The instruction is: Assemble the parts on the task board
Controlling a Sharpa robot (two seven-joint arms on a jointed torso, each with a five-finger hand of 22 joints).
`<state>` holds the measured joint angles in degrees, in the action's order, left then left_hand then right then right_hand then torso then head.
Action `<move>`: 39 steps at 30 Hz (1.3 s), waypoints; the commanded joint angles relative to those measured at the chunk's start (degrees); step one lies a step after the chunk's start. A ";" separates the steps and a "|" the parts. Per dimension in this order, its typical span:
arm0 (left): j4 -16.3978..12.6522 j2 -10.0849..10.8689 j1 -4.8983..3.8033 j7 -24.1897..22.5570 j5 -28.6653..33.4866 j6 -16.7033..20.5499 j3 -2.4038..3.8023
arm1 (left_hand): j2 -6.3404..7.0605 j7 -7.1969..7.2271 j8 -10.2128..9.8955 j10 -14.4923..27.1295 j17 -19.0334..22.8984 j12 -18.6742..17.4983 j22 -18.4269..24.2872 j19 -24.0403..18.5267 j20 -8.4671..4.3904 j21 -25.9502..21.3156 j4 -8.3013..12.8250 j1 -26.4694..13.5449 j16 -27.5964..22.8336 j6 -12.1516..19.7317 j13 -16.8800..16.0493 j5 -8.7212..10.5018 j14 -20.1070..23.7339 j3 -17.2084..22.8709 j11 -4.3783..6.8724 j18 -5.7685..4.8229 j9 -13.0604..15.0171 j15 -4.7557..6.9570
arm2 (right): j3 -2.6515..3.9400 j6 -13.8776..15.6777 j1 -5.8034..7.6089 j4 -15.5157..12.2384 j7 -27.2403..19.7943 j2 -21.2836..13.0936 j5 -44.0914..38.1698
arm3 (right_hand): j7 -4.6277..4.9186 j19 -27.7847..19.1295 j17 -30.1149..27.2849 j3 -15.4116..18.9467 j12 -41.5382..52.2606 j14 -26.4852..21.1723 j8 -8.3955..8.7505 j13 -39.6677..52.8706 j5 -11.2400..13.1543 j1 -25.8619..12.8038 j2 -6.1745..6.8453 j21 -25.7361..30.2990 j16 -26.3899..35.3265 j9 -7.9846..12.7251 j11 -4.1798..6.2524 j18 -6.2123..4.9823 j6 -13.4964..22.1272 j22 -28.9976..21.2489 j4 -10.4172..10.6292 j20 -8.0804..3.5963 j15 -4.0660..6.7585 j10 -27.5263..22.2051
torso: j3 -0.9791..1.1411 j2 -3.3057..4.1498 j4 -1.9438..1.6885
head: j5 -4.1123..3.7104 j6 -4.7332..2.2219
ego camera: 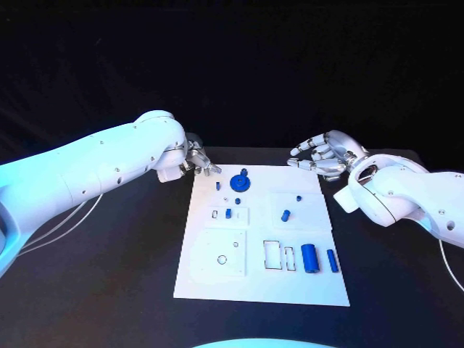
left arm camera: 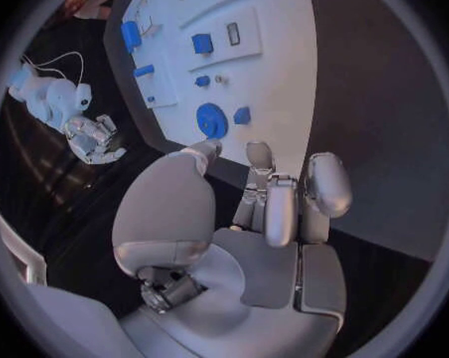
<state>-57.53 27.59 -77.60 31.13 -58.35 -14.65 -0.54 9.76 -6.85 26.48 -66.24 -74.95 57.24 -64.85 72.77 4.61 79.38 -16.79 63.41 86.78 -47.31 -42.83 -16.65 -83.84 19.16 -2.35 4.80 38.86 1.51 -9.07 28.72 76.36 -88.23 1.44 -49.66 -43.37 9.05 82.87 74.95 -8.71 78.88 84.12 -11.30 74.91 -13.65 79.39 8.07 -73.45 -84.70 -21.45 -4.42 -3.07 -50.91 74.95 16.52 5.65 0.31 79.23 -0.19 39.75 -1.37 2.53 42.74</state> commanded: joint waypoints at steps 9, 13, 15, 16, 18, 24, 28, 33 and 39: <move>4.37 -2.74 0.33 -1.00 0.87 -4.42 -0.26 | -1.24 0.65 2.38 0.22 -8.37 0.91 -0.30 0.28 0.14 -0.30 -0.05 -1.37 0.06 -2.15 -0.25 0.32 -3.72 -1.61 0.41 0.58 0.82 -0.06 | 0.01 -0.85 -0.02 0.06 -0.38 0.46 -0.40 | -0.07 0.15 2.88 -0.14 -0.08 2.81 -0.37 4.40 -0.17 -0.30 0.38 0.26 0.31 -0.06 0.27 -0.87 0.39 1.77 -0.13 -0.12 -0.01 -0.09 | 0.02 0.17 0.12 | 0.18 0.08; 5.06 -3.22 0.47 -1.14 0.93 -4.96 -0.56 | -1.25 0.66 2.47 0.21 -8.39 0.96 -0.30 0.28 0.12 -0.30 -0.06 -1.58 0.07 -2.03 -0.27 0.41 -3.73 -1.78 0.42 0.58 0.88 -0.04 | 0.01 -0.82 -0.02 0.09 -0.38 0.53 -0.40 | -0.07 0.15 2.88 -0.14 -0.08 2.81 -0.37 4.40 -0.17 -0.30 0.38 0.26 0.31 -0.06 0.27 -0.87 0.39 1.77 -0.13 -0.12 -0.01 -0.09 | 0.04 0.20 0.09 | -0.02 0.09; 5.23 -3.37 0.56 -1.24 0.95 -5.14 -0.68 | -1.38 0.68 2.59 0.17 -8.47 1.05 -0.39 0.34 0.10 -0.27 -0.08 -1.83 0.11 -1.99 -0.33 0.51 -3.76 -1.91 0.44 0.56 0.95 -0.02 | 0.01 -0.81 -0.01 0.10 -0.36 0.56 -0.40 | -0.07 0.15 2.88 -0.14 -0.08 2.81 -0.37 4.40 -0.17 -0.30 0.38 0.26 0.31 -0.06 0.27 -0.87 0.39 1.77 -0.13 -0.12 -0.01 -0.09 | 0.05 0.19 0.12 | -0.01 0.08; 5.30 -3.45 0.60 -1.29 0.98 -5.22 -0.73 | -1.39 0.69 2.61 0.18 -8.45 1.04 -0.37 0.33 0.09 -0.27 -0.08 -1.90 0.10 -1.96 -0.30 0.54 -3.75 -1.96 0.44 0.57 0.97 -0.02 | 0.01 -0.81 -0.01 0.10 -0.35 0.57 -0.41 | -0.07 0.15 2.88 -0.14 -0.08 2.81 -0.37 4.40 -0.17 -0.30 0.38 0.26 0.31 -0.06 0.27 -0.87 0.39 1.77 -0.13 -0.12 -0.01 -0.09 | 0.04 0.20 0.13 | -0.01 0.10; 5.50 -3.64 0.70 -1.39 1.19 -5.42 -0.85 | -1.39 0.69 2.62 0.19 -8.45 1.03 -0.35 0.32 0.09 -0.29 -0.08 -1.93 0.10 -1.94 -0.28 0.55 -3.75 -1.98 0.44 0.57 0.97 -0.01 | 0.01 -0.81 -0.01 0.11 -0.32 0.59 -0.44 | -0.07 0.15 2.88 -0.14 -0.08 2.81 -0.37 4.40 -0.17 -0.30 0.38 0.26 0.31 -0.06 0.27 -0.87 0.39 1.77 -0.13 -0.12 -0.01 -0.09 | 0.04 0.18 0.17 | -0.04 0.12; 6.07 -4.22 0.91 -1.74 1.73 -5.85 -1.16 | -1.53 0.70 2.70 0.21 -8.42 1.04 -0.38 0.33 0.07 -0.28 -0.08 -2.11 0.09 -1.88 -0.24 0.60 -3.74 -2.07 0.46 0.56 1.02 -0.01 | 0.01 -0.79 0.00 0.13 -0.27 0.64 -0.49 | -0.07 0.15 2.88 -0.14 -0.08 2.81 -0.37 4.40 -0.17 -0.30 0.38 0.26 0.31 -0.06 0.27 -0.87 0.39 1.77 -0.13 -0.12 -0.01 -0.09 | 0.04 0.18 0.05 | -0.27 0.15; 6.39 -4.55 1.01 -1.92 1.91 -5.77 -1.35 | -1.78 0.73 2.81 0.22 -8.51 1.06 -0.40 0.34 0.06 -0.27 -0.06 -2.18 0.14 -1.89 -0.21 0.55 -3.77 -2.07 0.48 0.56 1.08 0.01 | 0.01 -0.81 0.01 0.13 -0.25 0.68 -0.51 | -0.07 0.15 2.88 -0.14 -0.08 2.81 -0.37 4.40 -0.17 -0.30 0.38 0.26 0.31 -0.06 0.27 -0.87 0.39 1.77 -0.13 -0.12 -0.01 -0.09 | 0.03 0.18 0.09 | -0.23 0.25; 6.60 -4.79 1.07 -2.21 2.10 -5.48 -1.46 | -1.99 0.78 2.95 0.29 -8.49 1.04 -0.37 0.32 0.04 -0.30 0.07 -1.87 0.14 -1.81 -0.11 0.43 -3.76 -2.00 0.53 0.57 1.16 0.04 | 0.01 -0.86 0.01 0.15 -0.19 0.71 -0.51 | -0.07 0.15 2.88 -0.14 -0.08 2.81 -0.37 4.40 -0.17 -0.30 0.38 0.26 0.31 -0.06 0.27 -0.87 0.39 1.77 -0.13 -0.12 -0.01 -0.09 | 0.02 0.16 0.08 | -0.47 0.33; 6.78 -5.06 1.10 -2.55 2.67 -5.61 -1.56 | -2.26 0.84 3.36 0.41 -8.56 1.06 -0.43 0.33 -0.04 -0.29 0.23 -0.31 0.18 -1.57 0.05 0.26 -3.78 -1.70 0.62 0.56 1.39 0.12 | 0.01 -0.95 0.02 0.16 -0.12 0.78 -0.52 | -0.08 0.21 2.88 -0.22 -0.06 2.81 -0.46 4.38 -0.21 -0.36 0.30 0.32 0.37 -0.06 0.29 -0.87 0.49 1.74 -0.08 -0.16 0.02 -0.03 | 0.05 0.18 0.09 | -0.44 0.39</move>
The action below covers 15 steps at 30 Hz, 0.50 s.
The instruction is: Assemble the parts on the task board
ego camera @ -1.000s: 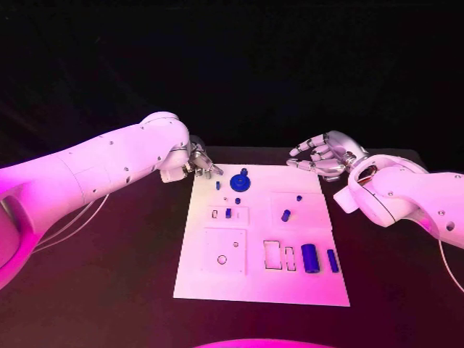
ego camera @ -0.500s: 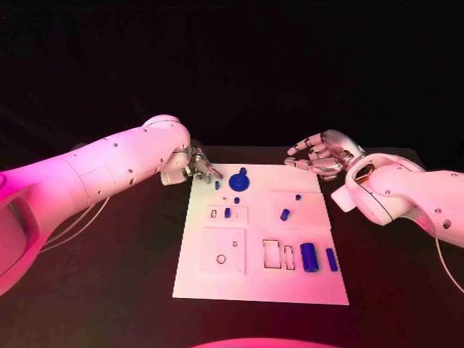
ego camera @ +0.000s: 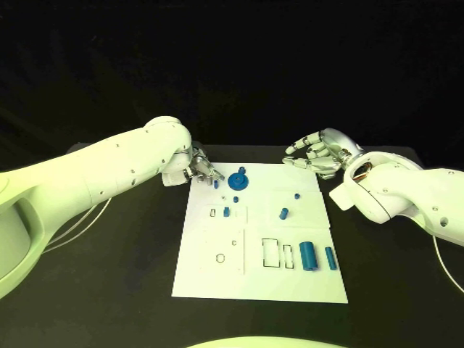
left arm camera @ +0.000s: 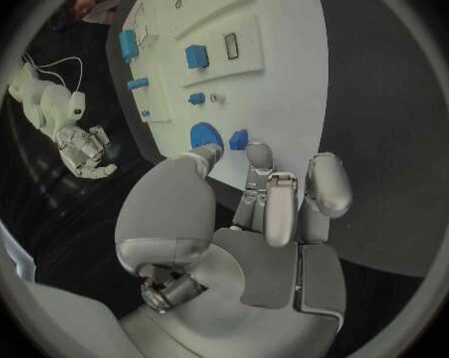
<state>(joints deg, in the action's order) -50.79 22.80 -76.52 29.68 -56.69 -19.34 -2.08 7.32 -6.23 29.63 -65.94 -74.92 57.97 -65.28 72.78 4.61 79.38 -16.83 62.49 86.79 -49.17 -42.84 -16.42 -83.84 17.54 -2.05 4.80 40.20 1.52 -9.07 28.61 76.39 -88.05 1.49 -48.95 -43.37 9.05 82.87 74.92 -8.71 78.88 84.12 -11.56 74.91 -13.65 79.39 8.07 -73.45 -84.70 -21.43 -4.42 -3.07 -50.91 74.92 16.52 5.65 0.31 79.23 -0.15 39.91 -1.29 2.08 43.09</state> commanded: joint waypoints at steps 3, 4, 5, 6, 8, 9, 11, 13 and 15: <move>0.18 -0.43 0.05 -1.17 1.10 -1.00 -0.11 | -0.10 0.31 0.62 0.10 -8.62 0.44 -0.17 0.41 -0.10 -0.24 0.34 2.16 0.21 0.28 0.11 0.02 -3.79 0.29 0.39 0.52 0.25 0.18 | 0.01 -0.86 0.00 -0.01 -0.14 0.11 -0.53 | -0.08 0.21 2.91 -0.22 -0.06 2.81 -0.21 4.39 -0.21 -0.36 0.30 0.32 0.38 -0.07 0.29 -0.87 0.49 1.77 -0.08 -0.16 0.02 -0.03 | -0.03 0.02 0.00 | 0.03 -0.01; 0.22 -0.48 0.07 -1.19 1.12 -0.95 -0.14 | -0.11 0.31 0.66 0.12 -8.62 0.41 -0.14 0.39 -0.10 -0.26 0.35 2.27 0.21 0.28 0.15 0.02 -3.79 0.31 0.40 0.53 0.27 0.19 | 0.01 -0.87 0.00 0.00 -0.13 0.12 -0.54 | -0.08 0.21 2.91 -0.22 -0.06 2.81 -0.21 4.39 -0.21 -0.36 0.30 0.32 0.38 -0.07 0.29 -0.87 0.49 1.77 -0.08 -0.16 0.02 -0.03 | -0.03 0.01 0.02 | 0.03 0.03; 0.27 -0.51 0.09 -1.20 1.14 -0.93 -0.17 | -0.11 0.31 0.66 0.12 -8.62 0.41 -0.14 0.39 -0.10 -0.26 0.35 2.27 0.21 0.28 0.15 0.02 -3.79 0.31 0.40 0.53 0.27 0.19 | 0.01 -0.87 0.00 0.00 -0.12 0.13 -0.54 | -0.08 0.21 2.91 -0.22 -0.06 2.81 -0.21 4.39 -0.21 -0.36 0.30 0.32 0.38 -0.07 0.29 -0.87 0.49 1.77 -0.08 -0.16 0.02 -0.03 | -0.02 0.01 0.02 | 0.03 0.03; 0.30 -0.53 0.11 -1.22 1.15 -0.92 -0.18 | -0.16 0.33 0.72 0.18 -8.58 0.35 -0.14 0.39 -0.11 -0.26 0.35 2.45 0.19 0.26 0.27 0.01 -3.78 0.36 0.41 0.53 0.29 0.20 | 0.01 -0.87 0.00 0.00 -0.11 0.13 -0.54 | -0.08 0.21 2.91 -0.22 -0.06 2.81 -0.21 4.39 -0.21 -0.36 0.30 0.32 0.38 -0.07 0.29 -0.87 0.49 1.77 -0.08 -0.16 0.02 -0.03 | -0.02 0.01 0.02 | 0.03 0.03; 0.39 -0.56 0.14 -1.25 1.17 -0.84 -0.21 | -0.24 0.35 0.78 0.15 -8.64 0.39 -0.18 0.41 -0.12 -0.25 0.34 2.68 0.22 0.26 0.23 0.00 -3.80 0.43 0.43 0.52 0.32 0.22 | 0.01 -0.88 0.00 -0.01 -0.09 0.13 -0.55 | -0.08 0.21 2.91 -0.22 -0.06 2.81 -0.21 4.39 -0.21 -0.36 0.30 0.32 0.38 -0.07 0.29 -0.87 0.49 1.77 -0.08 -0.16 0.02 -0.03 | -0.01 0.03 -0.02 | 0.01 0.07; 0.42 -0.57 0.15 -1.25 1.18 -0.81 -0.22 | -0.33 0.38 0.84 0.16 -8.63 0.39 -0.19 0.41 -0.13 -0.25 0.35 2.92 0.22 0.25 0.26 -0.01 -3.80 0.52 0.45 0.52 0.35 0.23 | 0.01 -0.89 0.00 -0.01 -0.09 0.13 -0.55 | -0.08 0.21 2.91 -0.22 -0.06 2.81 -0.21 4.39 -0.21 -0.36 0.30 0.32 0.38 -0.07 0.29 -0.87 0.49 1.77 -0.08 -0.16 0.02 -0.03 | -0.01 0.02 -0.03 | -0.01 0.10; 0.49 -0.57 0.17 -1.27 1.19 -0.75 -0.23 | -0.48 0.41 0.96 0.16 -8.63 0.40 -0.22 0.43 -0.15 -0.24 0.36 3.41 0.22 0.28 0.30 -0.04 -3.80 0.68 0.49 0.52 0.39 0.27 | 0.01 -0.91 0.00 -0.01 -0.07 0.13 -0.55 | -0.08 0.21 2.91 -0.22 -0.06 2.81 -0.21 4.39 -0.21 -0.36 0.30 0.32 0.38 -0.07 0.29 -0.87 0.49 1.77 -0.08 -0.16 0.02 -0.03 | -0.01 0.02 -0.03 | -0.01 0.10; 0.53 -0.55 0.18 -1.28 1.23 -0.74 -0.24 | -1.08 0.63 1.43 0.10 -8.68 0.48 -0.25 0.43 -0.23 -0.25 0.51 5.05 0.25 0.14 0.32 -0.05 -3.82 1.46 0.67 0.52 0.60 0.42 | 0.01 -0.92 0.00 0.00 -0.05 0.13 -0.55 | -0.08 0.21 2.91 -0.22 -0.06 2.81 -0.21 4.39 -0.21 -0.36 0.30 0.32 0.38 -0.07 0.29 -0.87 0.49 1.77 -0.08 -0.16 0.02 -0.03 | 0.01 -0.02 -0.02 | 0.10 0.10; 0.57 -0.53 0.18 -1.30 1.41 -0.83 -0.25 | -1.36 0.75 1.71 0.07 -8.77 0.51 -0.37 0.51 -0.29 -0.20 0.58 6.09 0.30 0.14 0.37 -0.06 -3.85 2.06 0.79 0.50 0.73 0.52 | 0.01 -0.91 0.00 0.00 -0.05 0.13 -0.55 | -0.09 0.22 2.96 -0.25 -0.01 2.83 -0.24 4.43 -0.23 -0.39 0.24 0.35 0.37 -0.08 0.30 -0.87 0.49 1.75 -0.06 -0.17 0.03 0.02 | 0.01 -0.03 -0.02 | 0.08 0.12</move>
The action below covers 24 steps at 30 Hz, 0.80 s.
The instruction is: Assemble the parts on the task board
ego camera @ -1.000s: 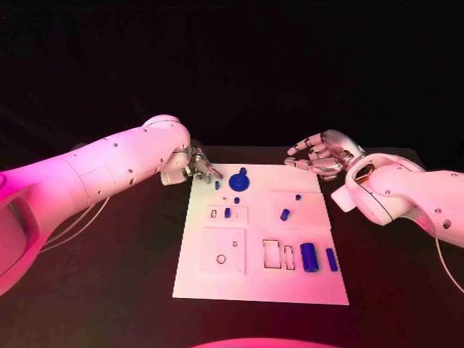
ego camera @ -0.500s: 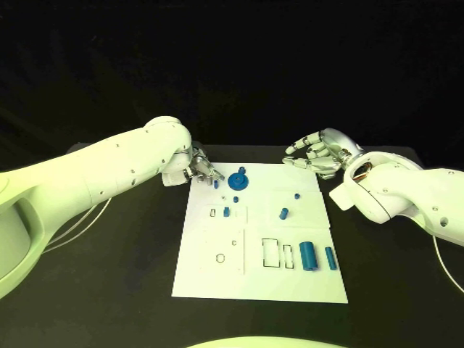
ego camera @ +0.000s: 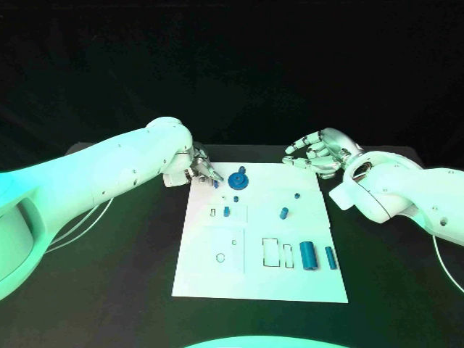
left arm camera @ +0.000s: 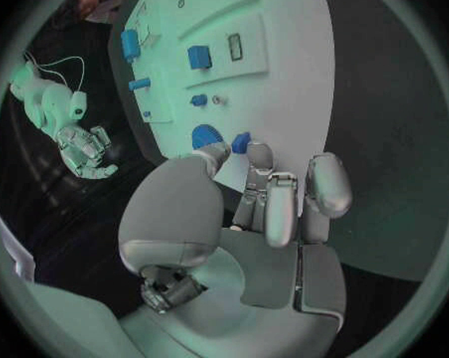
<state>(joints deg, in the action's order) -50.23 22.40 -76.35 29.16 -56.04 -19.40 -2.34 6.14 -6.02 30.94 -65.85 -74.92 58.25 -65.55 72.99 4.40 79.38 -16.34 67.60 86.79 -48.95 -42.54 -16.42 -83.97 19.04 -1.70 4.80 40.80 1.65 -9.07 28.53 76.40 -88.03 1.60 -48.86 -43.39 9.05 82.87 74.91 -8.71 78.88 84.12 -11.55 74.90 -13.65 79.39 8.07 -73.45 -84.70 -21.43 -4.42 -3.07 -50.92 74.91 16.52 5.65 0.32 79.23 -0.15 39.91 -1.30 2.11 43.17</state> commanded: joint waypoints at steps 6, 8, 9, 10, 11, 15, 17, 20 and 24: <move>0.02 -0.10 0.02 -0.87 1.04 -0.90 0.00 | -0.66 1.13 1.69 -0.21 -9.06 0.24 -0.33 0.41 -0.40 -0.14 1.08 5.05 0.46 -0.16 0.26 -0.10 -3.85 3.80 0.98 0.47 0.95 0.86 | 0.01 -0.84 -0.01 0.00 -0.14 0.07 -0.53 | -0.09 0.22 2.97 -0.25 -0.01 2.83 -0.25 4.43 -0.23 -0.39 0.24 0.35 0.37 -0.08 0.30 -0.87 0.49 1.76 -0.06 -0.17 0.03 0.02 | 0.02 0.00 0.02 | 0.04 0.14; 0.02 -0.08 0.02 -0.93 1.22 -0.73 -0.01 | -0.65 1.21 1.90 -0.25 -9.06 0.21 -0.44 0.48 -0.46 -0.10 1.24 5.59 0.46 -0.12 0.33 -0.10 -3.86 4.49 1.05 0.44 1.11 0.91 | 0.01 -0.84 0.00 0.01 -0.13 0.07 -0.53 | -0.09 0.22 2.97 -0.25 -0.01 2.83 -0.25 4.43 -0.23 -0.39 0.24 0.35 0.37 -0.08 0.30 -0.87 0.49 1.76 -0.06 -0.17 0.03 0.02 | 0.03 -0.01 0.03 | 0.06 0.15; 0.03 -0.08 0.02 -0.96 1.39 -0.62 -0.01 | -0.67 1.26 2.06 -0.25 -9.12 0.17 -0.45 0.48 -0.49 -0.11 1.34 5.92 0.49 -0.11 0.42 -0.11 -3.88 5.00 1.09 0.44 1.21 0.95 | 0.01 -0.83 0.00 0.02 -0.11 0.08 -0.53 | -0.09 0.22 2.97 -0.25 -0.01 2.83 -0.25 4.43 -0.23 -0.39 0.24 0.35 0.37 -0.08 0.30 -0.87 0.49 1.76 -0.06 -0.17 0.03 0.02 | 0.03 -0.02 0.04 | 0.04 0.17; 0.04 -0.07 0.03 -0.99 1.53 -0.52 -0.01 | -0.71 1.28 2.16 -0.29 -9.14 0.17 -0.48 0.50 -0.52 -0.09 1.41 6.17 0.50 -0.06 0.44 -0.11 -3.89 5.44 1.13 0.44 1.30 0.98 | 0.01 -0.83 0.00 0.02 -0.11 0.08 -0.54 | -0.09 0.22 2.97 -0.25 -0.01 2.83 -0.25 4.43 -0.23 -0.39 0.24 0.35 0.37 -0.08 0.30 -0.87 0.49 1.76 -0.06 -0.17 0.03 0.02 | 0.03 -0.02 0.03 | 0.06 0.14; 0.05 -0.05 0.03 -1.04 1.70 -0.39 -0.01 | -1.04 1.34 2.37 -0.33 -9.11 0.12 -0.48 0.48 -0.59 -0.11 1.92 7.10 0.49 0.14 0.49 -0.21 -3.88 6.86 1.23 0.45 1.49 1.11 | 0.01 -0.84 0.00 0.03 -0.10 0.09 -0.54 | -0.09 0.22 2.97 -0.25 -0.01 2.83 -0.25 4.43 -0.23 -0.39 0.24 0.35 0.37 -0.08 0.30 -0.87 0.49 1.76 -0.06 -0.17 0.03 0.02 | 0.03 -0.03 0.03 | 0.07 0.15; -0.01 0.09 0.03 -1.18 2.34 0.14 -0.01 | -0.50 1.28 3.86 -0.78 -9.27 -0.05 -0.79 0.61 -0.74 0.00 3.74 8.21 0.56 0.84 0.83 -0.22 -3.95 12.96 1.24 0.39 2.87 1.15 | 0.01 -0.85 0.00 0.03 -0.08 0.11 -0.55 | -0.09 0.24 2.90 -0.29 -0.05 2.81 -0.29 4.38 -0.26 -0.40 0.17 0.38 0.42 -0.09 0.30 -0.87 0.49 1.74 -0.06 -0.18 0.03 -0.01 | 0.04 -0.03 0.00 | 0.04 0.23; -0.22 0.31 0.03 -1.23 2.73 0.59 -0.01 | 0.11 1.27 5.08 -1.05 -9.38 -0.08 -0.99 0.69 -0.75 0.09 5.15 7.88 0.62 1.03 0.96 -0.23 -3.99 17.01 1.28 0.36 4.02 1.15 | 0.01 -0.86 0.00 0.03 -0.07 0.11 -0.55 | -0.09 0.24 2.90 -0.29 -0.05 2.81 -0.29 4.38 -0.26 -0.40 0.17 0.38 0.42 -0.09 0.30 -0.87 0.49 1.74 -0.06 -0.18 0.03 -0.01 | 0.03 -0.05 0.02 | 0.07 0.23; -0.89 0.89 0.02 -1.24 3.37 1.48 0.00 | 1.30 1.39 6.65 -1.75 -9.62 0.32 -1.53 0.99 -0.83 0.36 7.16 5.95 0.74 1.25 0.72 -0.30 -4.10 22.02 1.41 0.28 5.65 1.23 | 0.01 -0.88 0.00 0.05 -0.07 0.10 -0.55 | -0.09 0.24 2.90 -0.29 -0.05 2.81 -0.29 4.38 -0.26 -0.40 0.17 0.38 0.42 -0.09 0.30 -0.87 0.49 1.74 -0.06 -0.18 0.03 -0.01 | 0.04 -0.06 0.00 | 0.05 0.22; -3.05 2.49 0.00 -1.04 4.96 2.71 0.02 | 1.83 1.52 7.31 -2.40 -9.83 0.84 -2.07 1.36 -0.92 0.64 8.40 4.63 0.84 1.13 0.23 -0.35 -4.21 24.40 1.53 0.19 6.34 1.36 | 0.01 -0.98 0.00 0.05 -0.01 0.00 -0.55 | -0.09 0.24 2.90 -0.29 -0.05 2.81 -0.29 4.38 -0.26 -0.40 0.17 0.38 0.42 -0.09 0.30 -0.87 0.49 1.74 -0.06 -0.18 0.03 -0.01 | 0.08 -0.17 -0.09 | 0.11 0.28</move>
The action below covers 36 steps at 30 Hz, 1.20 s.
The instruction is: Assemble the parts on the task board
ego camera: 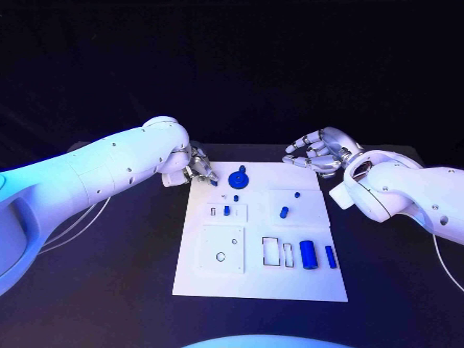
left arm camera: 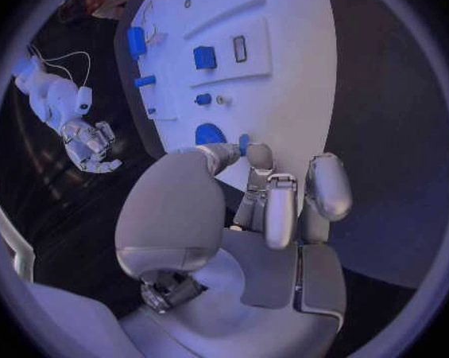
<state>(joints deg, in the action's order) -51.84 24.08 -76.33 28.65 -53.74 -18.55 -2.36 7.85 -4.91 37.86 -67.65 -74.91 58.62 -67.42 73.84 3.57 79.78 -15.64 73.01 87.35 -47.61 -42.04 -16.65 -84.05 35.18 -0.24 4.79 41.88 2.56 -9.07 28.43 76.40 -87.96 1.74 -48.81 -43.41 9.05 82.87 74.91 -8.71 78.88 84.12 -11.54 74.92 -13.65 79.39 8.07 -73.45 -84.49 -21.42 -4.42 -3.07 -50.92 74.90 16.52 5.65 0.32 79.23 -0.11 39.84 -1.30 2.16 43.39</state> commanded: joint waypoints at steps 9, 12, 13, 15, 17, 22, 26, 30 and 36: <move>-10.64 6.51 -0.20 0.44 6.57 4.99 0.04 | 1.88 0.93 1.62 -2.61 -10.86 1.81 -2.05 1.85 -0.55 1.20 11.16 -4.47 0.73 -1.25 -1.58 -0.89 -4.59 14.12 0.60 -0.16 6.40 0.98 | 0.01 -0.96 0.00 -0.09 0.07 -0.48 -0.53 | -0.10 0.24 2.89 -0.33 -0.03 2.81 -0.32 4.38 -0.32 -0.40 0.13 0.42 0.22 -0.10 0.31 -0.87 0.49 1.73 -0.06 -0.18 0.04 0.02 | 0.11 -0.40 -0.44 | 0.36 0.23; -14.35 8.53 -0.23 0.73 6.90 6.39 0.01 | 2.46 1.15 1.84 -3.35 -11.44 2.18 -2.79 2.42 -0.75 1.58 11.97 -5.37 1.00 -1.74 -2.02 -1.27 -4.81 15.33 0.83 -0.31 6.54 1.19 | 0.01 -0.97 0.00 -0.10 0.10 -0.58 -0.53 | -0.10 0.24 2.81 -0.35 -0.11 2.79 -0.34 4.30 -0.36 -0.41 0.12 0.44 0.26 -0.10 0.31 -0.88 0.50 1.72 -0.06 -0.19 0.04 -0.05 | 0.17 -0.56 -0.55 | 0.40 0.36; -15.64 9.19 -0.23 0.81 6.76 6.87 0.00 | 2.75 1.25 1.93 -3.75 -11.52 2.41 -3.25 2.76 -0.85 1.81 12.34 -5.80 1.02 -1.99 -2.32 -1.65 -4.85 15.88 0.95 -0.40 6.60 1.29 | 0.00 -0.98 0.00 -0.10 0.10 -0.61 -0.53 | -0.10 0.24 2.81 -0.35 -0.11 2.79 -0.34 4.30 -0.36 -0.41 0.12 0.44 0.26 -0.10 0.31 -0.88 0.50 1.72 -0.06 -0.19 0.04 -0.05 | 0.18 -0.60 -0.56 | 0.40 0.39; -17.83 10.26 -0.22 0.92 6.32 7.72 -0.02 | 3.09 1.38 2.03 -4.17 -11.66 2.61 -3.64 3.06 -0.97 2.02 12.78 -6.27 1.08 -2.30 -2.57 -2.22 -4.91 16.43 1.06 -0.48 6.66 1.41 | 0.00 -0.99 0.00 -0.09 0.12 -0.65 -0.53 | -0.10 0.24 2.81 -0.35 -0.11 2.79 -0.34 4.30 -0.36 -0.41 0.12 0.44 0.26 -0.10 0.31 -0.88 0.50 1.72 -0.06 -0.19 0.04 -0.05 | 0.19 -0.67 -0.60 | 0.50 0.43; -19.57 11.09 -0.19 1.02 5.77 8.41 -0.05 | 3.27 1.46 2.09 -4.54 -11.77 2.86 -4.01 3.34 -1.05 2.20 13.02 -6.59 1.13 -2.51 -2.91 -2.70 -4.95 16.74 1.15 -0.56 6.69 1.49 | 0.00 -1.01 0.00 -0.09 0.12 -0.67 -0.52 | -0.10 0.24 2.81 -0.35 -0.11 2.79 -0.34 4.30 -0.36 -0.41 0.12 0.44 0.26 -0.10 0.31 -0.88 0.50 1.72 -0.06 -0.19 0.04 -0.05 | 0.19 -0.72 -0.58 | 0.54 0.48; -23.35 12.90 0.11 1.27 3.35 10.11 -0.18 | 3.75 1.70 2.24 -5.37 -12.25 3.28 -5.12 4.15 -1.28 2.75 13.66 -7.50 1.35 -3.08 -3.47 -4.47 -5.11 17.39 1.38 -0.80 6.79 1.72 | 0.00 -1.08 -0.01 -0.11 0.10 -0.74 -0.47 | -0.10 0.26 2.87 -0.36 -0.07 2.81 -0.35 4.32 -0.42 -0.43 0.09 0.42 0.24 -0.10 0.31 -0.87 0.50 1.74 -0.05 -0.19 0.04 -0.02 | 0.15 -0.68 -0.59 | 0.66 0.56; -25.07 13.62 0.61 1.52 0.22 11.02 -0.32 | 3.85 1.77 2.28 -5.64 -12.39 3.47 -5.40 4.35 -1.34 2.89 13.81 -7.70 1.41 -3.24 -3.74 -4.92 -5.16 17.50 1.45 -0.86 6.81 1.78 | -0.01 -1.11 -0.03 -0.08 0.05 -0.75 -0.44 | -0.10 0.26 2.87 -0.36 -0.07 2.81 -0.35 4.32 -0.42 -0.43 0.09 0.42 0.24 -0.10 0.31 -0.87 0.50 1.74 -0.05 -0.19 0.04 -0.02 | 0.16 -0.75 -0.70 | 0.78 0.56; -26.32 14.01 1.14 1.90 -1.65 11.72 -0.50 | 3.93 1.81 2.30 -5.85 -12.52 3.66 -5.69 4.55 -1.37 3.03 13.94 -7.78 1.47 -3.35 -4.01 -5.15 -5.20 17.57 1.50 -0.92 6.83 1.81 | -0.01 -1.12 -0.04 -0.03 0.00 -0.73 -0.42 | -0.10 0.26 2.87 -0.36 -0.07 2.81 -0.35 4.32 -0.42 -0.43 0.09 0.42 0.24 -0.10 0.31 -0.87 0.50 1.74 -0.05 -0.19 0.04 -0.02 | 0.15 -0.61 -0.65 | 1.02 0.47; -27.08 14.16 1.97 1.97 -3.47 12.44 -0.91 | 4.09 1.90 2.35 -6.20 -12.69 3.92 -6.09 4.84 -1.44 3.22 14.19 -7.95 1.55 -3.58 -4.37 -5.67 -5.25 17.70 1.59 -1.01 6.84 1.88 | -0.01 -1.20 -0.07 0.04 -0.05 -0.67 -0.39 | -0.10 0.23 2.78 -0.37 -0.08 2.79 -0.36 4.31 -0.49 -0.45 0.08 0.51 0.29 -0.10 0.31 -0.89 0.51 1.67 -0.04 -0.19 0.05 -0.03 | 0.13 -0.56 -0.52 | 1.17 0.59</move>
<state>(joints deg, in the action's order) -78.66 38.24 -74.51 30.37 -54.47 -7.69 -3.25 12.31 -3.66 40.02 -73.45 -74.91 62.32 -73.43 78.33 2.16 82.75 -11.23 65.33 88.69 -50.12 -46.34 -22.21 -84.04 43.08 1.32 4.79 48.52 4.19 -9.09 28.12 76.36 -87.92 2.05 -49.51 -43.42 8.85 82.87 74.94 -8.71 78.88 84.12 -11.53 74.93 -13.88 79.39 8.07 -73.22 -84.49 -21.47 -4.42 -3.07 -50.71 74.94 16.52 5.65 0.32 79.23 0.03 39.23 -1.91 3.26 43.89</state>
